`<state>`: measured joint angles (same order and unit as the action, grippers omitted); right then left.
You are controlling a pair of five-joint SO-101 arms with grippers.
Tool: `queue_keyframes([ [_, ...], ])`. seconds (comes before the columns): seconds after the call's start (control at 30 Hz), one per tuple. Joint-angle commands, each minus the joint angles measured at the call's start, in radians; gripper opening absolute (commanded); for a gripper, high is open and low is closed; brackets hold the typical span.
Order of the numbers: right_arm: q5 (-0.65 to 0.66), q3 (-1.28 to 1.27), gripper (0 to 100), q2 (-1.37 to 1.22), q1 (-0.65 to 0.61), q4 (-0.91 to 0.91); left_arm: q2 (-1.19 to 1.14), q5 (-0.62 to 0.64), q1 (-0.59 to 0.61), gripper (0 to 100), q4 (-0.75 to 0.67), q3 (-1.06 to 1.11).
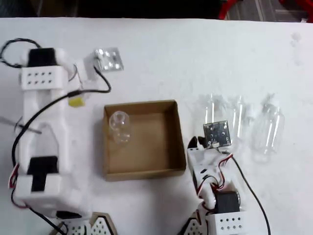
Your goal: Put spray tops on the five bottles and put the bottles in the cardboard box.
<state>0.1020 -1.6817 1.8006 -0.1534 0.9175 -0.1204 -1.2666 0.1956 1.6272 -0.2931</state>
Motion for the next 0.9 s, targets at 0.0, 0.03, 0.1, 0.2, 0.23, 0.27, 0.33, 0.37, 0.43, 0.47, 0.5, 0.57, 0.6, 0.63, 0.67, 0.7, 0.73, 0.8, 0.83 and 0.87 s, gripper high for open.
queue_keyframes([
  [0.0,0.011,-0.009,2.2,0.001,-0.007,0.004,0.226,0.278,-0.033,3,0.092,-0.103],
  [0.03,0.011,-0.009,2.2,0.001,-0.007,0.004,0.269,0.331,-0.039,3,0.104,-0.11],
  [0.1,0.011,-0.009,2.2,0.001,-0.007,0.005,0.364,0.44,-0.05,3,0.127,-0.114],
  [0.2,0.011,-0.009,2.2,0.001,-0.007,0.005,0.524,0.624,-0.053,3,0.124,-0.083],
  [0.23,0.011,-0.009,2.2,0.001,-0.007,0.005,0.575,0.684,-0.053,3,0.123,-0.068],
  [0.27,0.011,-0.009,2.2,0.001,-0.007,0.005,0.621,0.743,-0.054,3,0.121,-0.049],
  [0.33,0.011,-0.009,2.2,0.001,-0.007,0.005,0.708,0.845,-0.082,3,0.121,-0.003],
  [0.37,0.011,-0.009,2.2,0.001,-0.007,0.005,0.753,0.895,-0.102,3,0.121,0.028],
  [0.43,0.011,-0.009,2.2,0.001,-0.007,0.005,0.831,0.993,-0.14,3,0.121,0.091],
  [0.47,0.011,-0.009,2.2,0.001,-0.007,0.005,0.868,1.04,-0.165,3,0.114,0.126],
  [0.5,0.011,-0.009,2.2,0.001,-0.007,0.005,0.903,1.091,-0.188,3,0.092,0.164],
  [0.57,0.011,-0.009,2.2,0.001,-0.007,0.005,0.981,1.185,-0.223,3,0.031,0.256],
  [0.6,0.011,-0.009,2.2,0.001,-0.007,0.005,1.018,1.231,-0.239,3,-0.003,0.307],
  [0.63,0.011,-0.009,2.2,0.001,-0.007,0.005,1.058,1.272,-0.257,3,-0.044,0.361],
  [0.67,0.011,-0.009,2.2,0.001,-0.007,0.005,1.101,1.304,-0.275,3,-0.086,0.417],
  [0.7,0.011,-0.009,2.2,0.001,-0.007,0.005,1.142,1.326,-0.295,3,-0.127,0.474],
  [0.73,0.011,-0.009,2.2,0.001,-0.007,0.005,1.185,1.333,-0.312,3,-0.172,0.534],
  [0.8,0.011,-0.009,2.2,0.001,-0.007,0.005,1.274,1.333,-0.326,3,-0.264,0.658],
  [0.83,0.011,-0.009,2.2,0.001,-0.007,0.005,1.317,1.333,-0.329,3,-0.315,0.721],
  [0.87,0.011,-0.009,2.2,0.001,-0.007,0.005,1.36,1.333,-0.329,3,-0.361,0.781],
])
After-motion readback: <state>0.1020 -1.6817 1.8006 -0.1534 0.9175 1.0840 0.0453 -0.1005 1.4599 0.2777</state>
